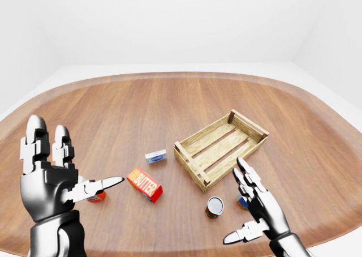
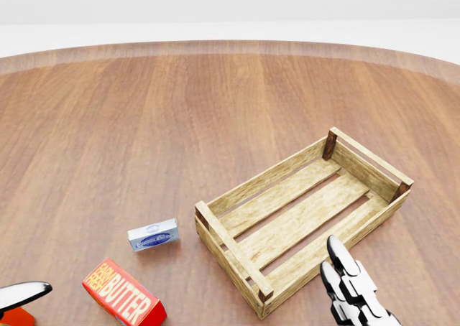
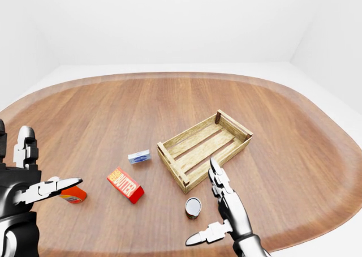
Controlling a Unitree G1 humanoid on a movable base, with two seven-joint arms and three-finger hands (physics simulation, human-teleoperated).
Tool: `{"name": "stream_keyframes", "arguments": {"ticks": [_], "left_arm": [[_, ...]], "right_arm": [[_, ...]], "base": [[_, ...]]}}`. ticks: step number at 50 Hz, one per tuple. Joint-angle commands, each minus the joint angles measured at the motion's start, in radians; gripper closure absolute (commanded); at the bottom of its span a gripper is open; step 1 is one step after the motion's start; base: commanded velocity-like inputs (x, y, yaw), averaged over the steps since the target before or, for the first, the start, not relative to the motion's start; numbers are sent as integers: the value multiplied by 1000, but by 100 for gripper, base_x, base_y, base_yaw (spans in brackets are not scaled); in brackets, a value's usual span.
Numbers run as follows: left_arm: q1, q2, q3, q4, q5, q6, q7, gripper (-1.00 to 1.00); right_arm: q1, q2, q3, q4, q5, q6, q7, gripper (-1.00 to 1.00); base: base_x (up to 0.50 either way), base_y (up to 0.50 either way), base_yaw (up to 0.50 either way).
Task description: Pick up the tomato sauce, and put it in the wooden tray.
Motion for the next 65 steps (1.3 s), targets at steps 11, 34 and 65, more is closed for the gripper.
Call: {"name": "stream_keyframes", "arguments": {"ticks": [11,34,65], "left_arm": [[1,1,-9,8,7,0,1,-100],[-4,6,-10,19,8,0,3,-100],[0,3,-15,16,17,0,-3,-100]], "right_arm": [[14,-5,22,119,-31,-128,-17,-100],[-2,-41,73,219,-69,-128,-91,-100],[-22,-67,106,330,-115,-128,-171,-100]], "base": [[0,0,0],[0,0,0],[0,0,0]]}}
